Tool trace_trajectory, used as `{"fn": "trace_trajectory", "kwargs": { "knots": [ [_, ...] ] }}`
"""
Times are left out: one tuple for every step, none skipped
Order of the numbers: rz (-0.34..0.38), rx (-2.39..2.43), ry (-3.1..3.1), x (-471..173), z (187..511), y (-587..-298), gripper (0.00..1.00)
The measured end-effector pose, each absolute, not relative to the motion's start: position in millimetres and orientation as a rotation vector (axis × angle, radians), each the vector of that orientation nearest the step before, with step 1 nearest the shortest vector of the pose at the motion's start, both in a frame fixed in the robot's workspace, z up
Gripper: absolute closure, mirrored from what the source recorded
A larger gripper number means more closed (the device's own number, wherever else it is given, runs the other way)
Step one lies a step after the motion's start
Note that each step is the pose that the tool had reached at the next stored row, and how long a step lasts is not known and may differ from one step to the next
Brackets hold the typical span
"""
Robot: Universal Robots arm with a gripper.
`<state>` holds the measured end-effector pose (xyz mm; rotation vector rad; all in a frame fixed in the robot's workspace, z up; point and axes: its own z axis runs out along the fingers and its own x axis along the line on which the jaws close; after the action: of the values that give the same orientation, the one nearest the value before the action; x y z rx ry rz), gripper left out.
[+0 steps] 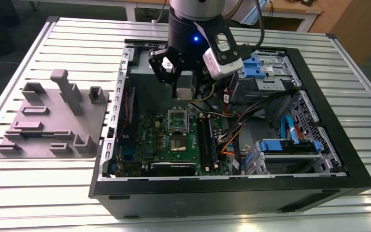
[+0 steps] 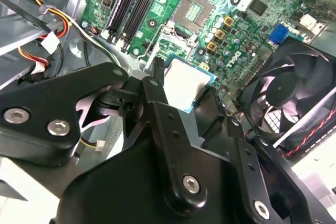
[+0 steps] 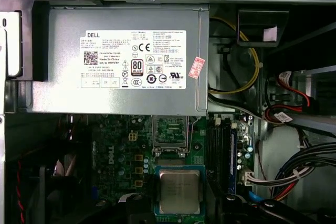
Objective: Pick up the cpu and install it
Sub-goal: 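Place the cpu into insertion slot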
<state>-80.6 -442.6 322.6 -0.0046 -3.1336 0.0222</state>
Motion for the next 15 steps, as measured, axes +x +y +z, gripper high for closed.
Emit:
{"fn": "trace_trajectory", "kwargs": {
  "knots": [
    [0.022, -0.005, -3.134, -80.6, 322.5, -442.6, 0.53],
    [0.022, -0.005, -3.134, -80.6, 322.4, -442.6, 0.53],
    [0.022, -0.005, -3.134, -80.6, 322.2, -442.6, 0.53],
    [0.022, -0.004, -3.134, -80.6, 322.2, -442.6, 0.53],
    [0.022, -0.005, -3.134, -80.6, 322.2, -442.6, 0.53],
    [0.022, -0.004, -3.134, -80.6, 322.2, -442.6, 0.53],
    [0.022, -0.005, -3.134, -80.6, 322.2, -442.6, 0.53],
    [0.022, -0.005, -3.134, -80.6, 322.1, -442.6, 0.53],
    [0.022, -0.004, -3.134, -80.6, 322.1, -442.6, 0.53],
    [0.022, -0.005, -3.134, -80.6, 322.1, -442.6, 0.53],
    [0.022, -0.005, -3.134, -80.6, 322.1, -442.6, 0.53],
    [0.022, -0.005, -3.134, -80.6, 322.1, -442.6, 0.53],
    [0.022, -0.004, -3.134, -80.5, 321.6, -442.6, 0.53],
    [0.021, -0.005, -3.134, -80.6, 320.9, -442.6, 0.53],
    [0.022, -0.005, -3.134, -80.6, 319.8, -442.6, 0.53]
  ]
}}
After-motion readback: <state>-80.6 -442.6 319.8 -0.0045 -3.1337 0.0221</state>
